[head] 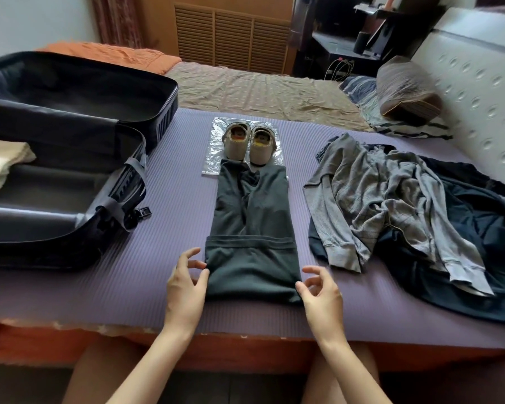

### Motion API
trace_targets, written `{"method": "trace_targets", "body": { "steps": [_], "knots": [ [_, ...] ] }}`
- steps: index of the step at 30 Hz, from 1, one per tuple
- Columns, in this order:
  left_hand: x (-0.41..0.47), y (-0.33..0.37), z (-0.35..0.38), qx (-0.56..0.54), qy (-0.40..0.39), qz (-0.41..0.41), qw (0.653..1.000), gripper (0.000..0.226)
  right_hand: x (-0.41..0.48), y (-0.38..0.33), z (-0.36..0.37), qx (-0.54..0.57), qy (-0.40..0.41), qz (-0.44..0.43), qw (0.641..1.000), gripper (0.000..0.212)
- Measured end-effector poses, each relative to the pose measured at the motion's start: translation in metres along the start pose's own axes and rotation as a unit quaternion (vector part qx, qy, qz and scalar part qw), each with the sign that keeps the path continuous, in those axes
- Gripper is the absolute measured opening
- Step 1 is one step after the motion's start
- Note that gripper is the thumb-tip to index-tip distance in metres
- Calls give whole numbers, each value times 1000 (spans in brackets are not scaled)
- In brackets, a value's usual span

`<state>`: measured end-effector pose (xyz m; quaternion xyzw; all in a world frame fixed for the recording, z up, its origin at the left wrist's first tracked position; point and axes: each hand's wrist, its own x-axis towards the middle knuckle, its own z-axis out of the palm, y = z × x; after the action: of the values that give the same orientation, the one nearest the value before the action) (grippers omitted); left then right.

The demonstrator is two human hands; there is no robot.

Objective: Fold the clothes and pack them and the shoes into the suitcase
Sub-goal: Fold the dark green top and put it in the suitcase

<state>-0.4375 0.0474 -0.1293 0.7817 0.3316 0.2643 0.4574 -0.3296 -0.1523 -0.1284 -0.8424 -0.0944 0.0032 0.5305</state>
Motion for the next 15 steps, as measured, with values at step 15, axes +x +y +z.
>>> {"method": "trace_targets", "body": {
  "steps": [15],
  "knots": [
    [-6,3,-14,40,-22,52,998,40,-16,3,-9,-58,-47,-104,992,22]
  ]
}}
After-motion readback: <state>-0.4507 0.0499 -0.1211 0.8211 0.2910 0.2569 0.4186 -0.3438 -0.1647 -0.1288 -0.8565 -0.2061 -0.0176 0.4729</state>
